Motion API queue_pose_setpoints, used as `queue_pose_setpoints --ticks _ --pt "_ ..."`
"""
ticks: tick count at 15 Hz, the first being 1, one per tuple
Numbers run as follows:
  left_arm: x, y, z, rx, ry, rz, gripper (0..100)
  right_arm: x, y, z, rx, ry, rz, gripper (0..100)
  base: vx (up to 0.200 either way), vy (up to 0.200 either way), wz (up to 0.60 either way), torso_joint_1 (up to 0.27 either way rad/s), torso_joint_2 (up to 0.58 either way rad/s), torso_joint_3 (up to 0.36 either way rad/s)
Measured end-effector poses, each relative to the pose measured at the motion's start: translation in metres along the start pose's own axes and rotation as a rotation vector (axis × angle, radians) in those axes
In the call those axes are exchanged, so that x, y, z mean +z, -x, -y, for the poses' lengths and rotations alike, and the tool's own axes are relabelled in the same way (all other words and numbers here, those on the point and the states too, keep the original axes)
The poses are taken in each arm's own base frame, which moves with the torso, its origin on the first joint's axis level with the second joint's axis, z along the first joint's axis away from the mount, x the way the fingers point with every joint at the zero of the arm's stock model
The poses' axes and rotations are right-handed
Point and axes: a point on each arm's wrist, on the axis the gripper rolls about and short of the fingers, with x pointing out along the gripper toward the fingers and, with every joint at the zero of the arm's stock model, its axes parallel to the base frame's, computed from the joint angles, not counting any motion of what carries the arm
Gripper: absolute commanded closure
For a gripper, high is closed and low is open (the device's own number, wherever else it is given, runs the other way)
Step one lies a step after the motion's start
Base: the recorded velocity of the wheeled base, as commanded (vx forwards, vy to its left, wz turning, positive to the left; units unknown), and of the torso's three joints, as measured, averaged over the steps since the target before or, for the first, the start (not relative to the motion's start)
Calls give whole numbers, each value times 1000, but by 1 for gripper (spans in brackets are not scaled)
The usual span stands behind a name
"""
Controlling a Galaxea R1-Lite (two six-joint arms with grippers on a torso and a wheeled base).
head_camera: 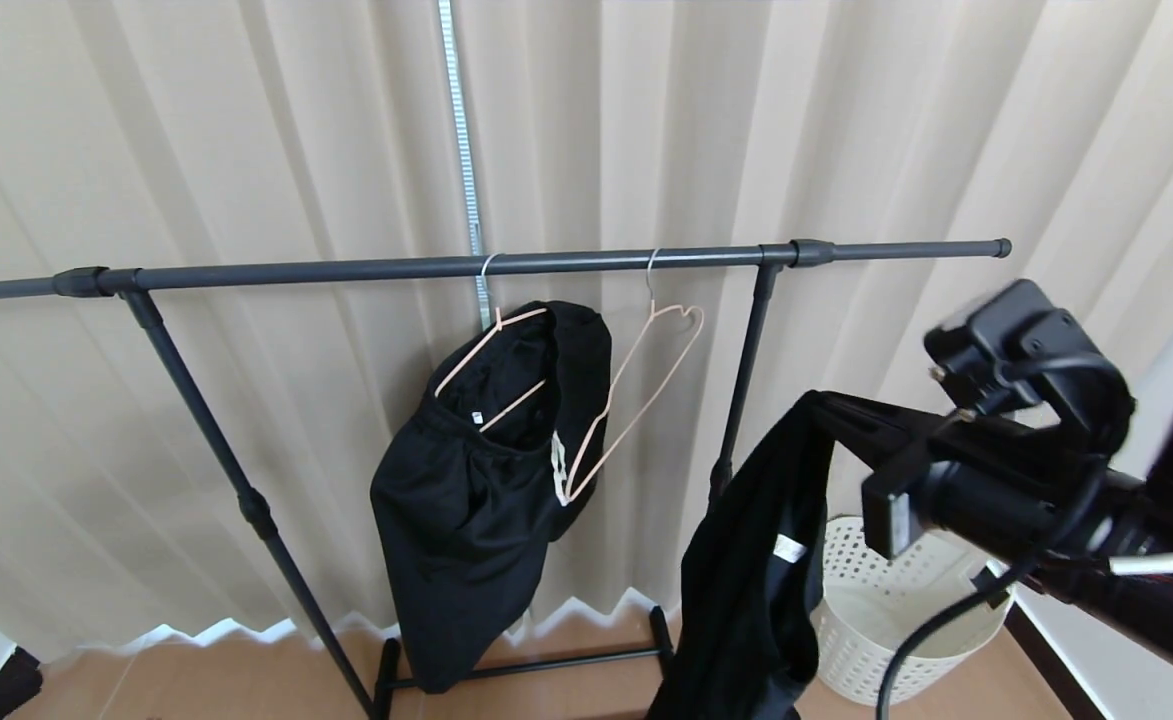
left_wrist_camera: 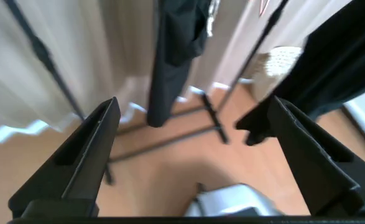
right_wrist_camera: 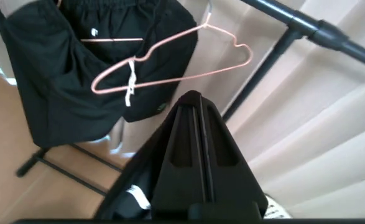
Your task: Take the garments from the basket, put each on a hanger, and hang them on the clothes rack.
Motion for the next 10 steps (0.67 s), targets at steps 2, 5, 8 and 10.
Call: queue_pose_setpoints --ticks 2,5,8,10 --pt "48 -33 0 -47 144 -76 0 14 -24 -4 -4 -86 -61 100 0 0 0 0 0 0" --pt "100 -101 25 -120 243 -191 0 25 -56 -12 -79 -294 -142 100 0 0 0 0 0 0" --pt "118 -154 73 -198 245 -266 0 23 -72 -31 -121 -407 -161 100 0 0 0 0 0 0" --pt "109 -168 93 -187 204 -310 0 23 -74 -41 -125 -437 -161 100 0 0 0 0 0 0"
